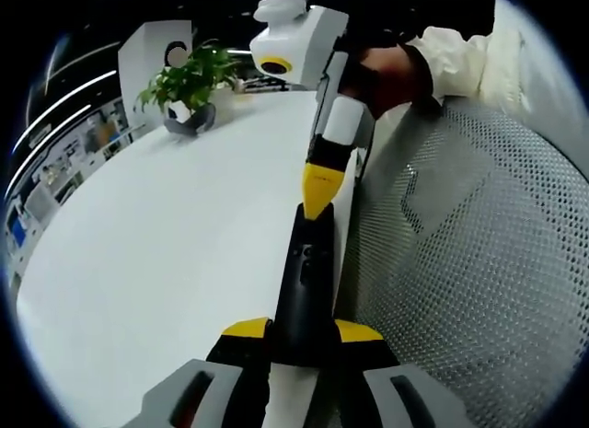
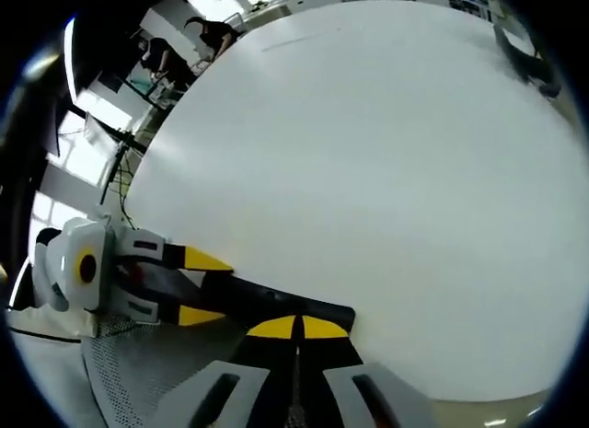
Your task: Press the specified remote control buttons in sequence, fully releasing each button before pressing the next.
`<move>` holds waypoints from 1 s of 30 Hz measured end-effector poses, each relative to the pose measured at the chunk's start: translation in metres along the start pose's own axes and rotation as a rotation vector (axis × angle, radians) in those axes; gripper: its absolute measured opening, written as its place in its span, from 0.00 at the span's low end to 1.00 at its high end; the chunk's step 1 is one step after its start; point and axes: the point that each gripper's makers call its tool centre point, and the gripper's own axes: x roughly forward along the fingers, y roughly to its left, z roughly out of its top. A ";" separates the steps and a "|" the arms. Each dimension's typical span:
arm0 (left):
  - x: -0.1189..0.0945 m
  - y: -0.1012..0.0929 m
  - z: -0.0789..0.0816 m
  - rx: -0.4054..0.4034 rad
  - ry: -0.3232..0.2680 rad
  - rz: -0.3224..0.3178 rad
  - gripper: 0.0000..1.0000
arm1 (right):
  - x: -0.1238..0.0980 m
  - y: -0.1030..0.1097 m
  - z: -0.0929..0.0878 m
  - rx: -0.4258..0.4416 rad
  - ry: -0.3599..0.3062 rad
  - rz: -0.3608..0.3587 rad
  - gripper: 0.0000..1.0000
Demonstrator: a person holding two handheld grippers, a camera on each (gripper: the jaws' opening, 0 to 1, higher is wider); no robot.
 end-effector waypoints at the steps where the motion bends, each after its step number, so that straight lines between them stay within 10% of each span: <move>1: 0.000 0.000 0.000 0.000 0.000 0.000 0.25 | 0.001 0.000 0.000 -0.010 0.003 -0.005 0.00; 23: 0.002 0.002 0.005 -0.112 -0.025 0.000 0.26 | 0.002 -0.001 -0.002 -0.032 0.016 -0.023 0.00; 30: 0.003 0.000 0.004 -0.010 -0.021 0.009 0.25 | 0.001 -0.003 -0.002 0.002 0.019 -0.012 0.00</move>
